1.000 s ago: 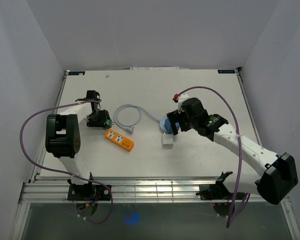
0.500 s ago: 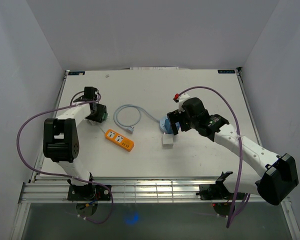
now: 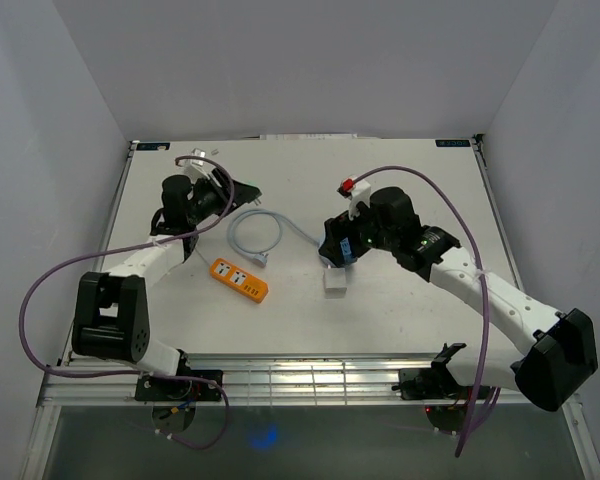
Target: Insert the plug
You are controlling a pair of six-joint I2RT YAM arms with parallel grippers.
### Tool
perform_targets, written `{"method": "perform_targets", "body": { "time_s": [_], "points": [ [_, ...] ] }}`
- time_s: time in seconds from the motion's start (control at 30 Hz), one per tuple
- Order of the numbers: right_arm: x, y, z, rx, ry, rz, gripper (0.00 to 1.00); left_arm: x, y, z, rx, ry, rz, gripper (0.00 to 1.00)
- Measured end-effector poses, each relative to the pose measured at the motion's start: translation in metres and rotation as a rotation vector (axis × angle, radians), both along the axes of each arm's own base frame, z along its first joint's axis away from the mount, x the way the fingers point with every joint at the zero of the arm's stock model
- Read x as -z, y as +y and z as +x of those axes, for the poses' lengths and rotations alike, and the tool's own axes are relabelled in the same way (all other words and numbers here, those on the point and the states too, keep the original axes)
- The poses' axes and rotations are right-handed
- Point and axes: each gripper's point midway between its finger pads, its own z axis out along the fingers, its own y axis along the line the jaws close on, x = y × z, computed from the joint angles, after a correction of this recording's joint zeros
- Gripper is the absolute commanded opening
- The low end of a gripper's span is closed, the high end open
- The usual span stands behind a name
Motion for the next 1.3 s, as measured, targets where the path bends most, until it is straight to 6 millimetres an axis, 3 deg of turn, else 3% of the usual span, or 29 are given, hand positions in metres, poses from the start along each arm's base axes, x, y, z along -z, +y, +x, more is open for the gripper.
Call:
{"method": "perform_targets", "body": {
  "time_s": [0.1,0.27,0.37,0.47,0.57,0.83,1.07,1.3],
  "points": [
    [-0.020,0.007,0.002,-0.010,0.004,0.034,0.89,-0.016,-0.037,-0.019,0.195,-0.136,-0.012,0.03],
    [-0.080,0.022,0.017,0.004,-0.020,0.107,0.78,-0.027,-0.096,-0.068,0.474,-0.370,0.015,0.00],
    [-0.105,0.025,0.020,0.014,-0.019,0.126,0.69,-0.023,-0.107,-0.085,0.555,-0.479,0.032,0.00],
    [-0.117,0.026,0.022,0.020,0.002,0.112,0.62,-0.019,-0.107,-0.095,0.583,-0.572,0.057,0.00],
    [-0.114,0.028,0.025,0.028,0.048,0.079,0.61,-0.019,-0.107,-0.107,0.607,-0.694,0.085,0.00],
    [-0.067,0.024,0.018,0.041,0.218,-0.039,0.62,-0.026,-0.123,-0.126,0.668,-0.906,0.185,0.00],
    [-0.063,0.026,0.017,0.052,0.251,-0.056,0.61,-0.015,-0.141,-0.135,0.703,-0.982,0.297,0.00],
    [-0.062,0.033,0.012,0.045,0.251,-0.063,0.60,-0.005,-0.142,-0.129,0.704,-0.960,0.351,0.00]
  ]
}}
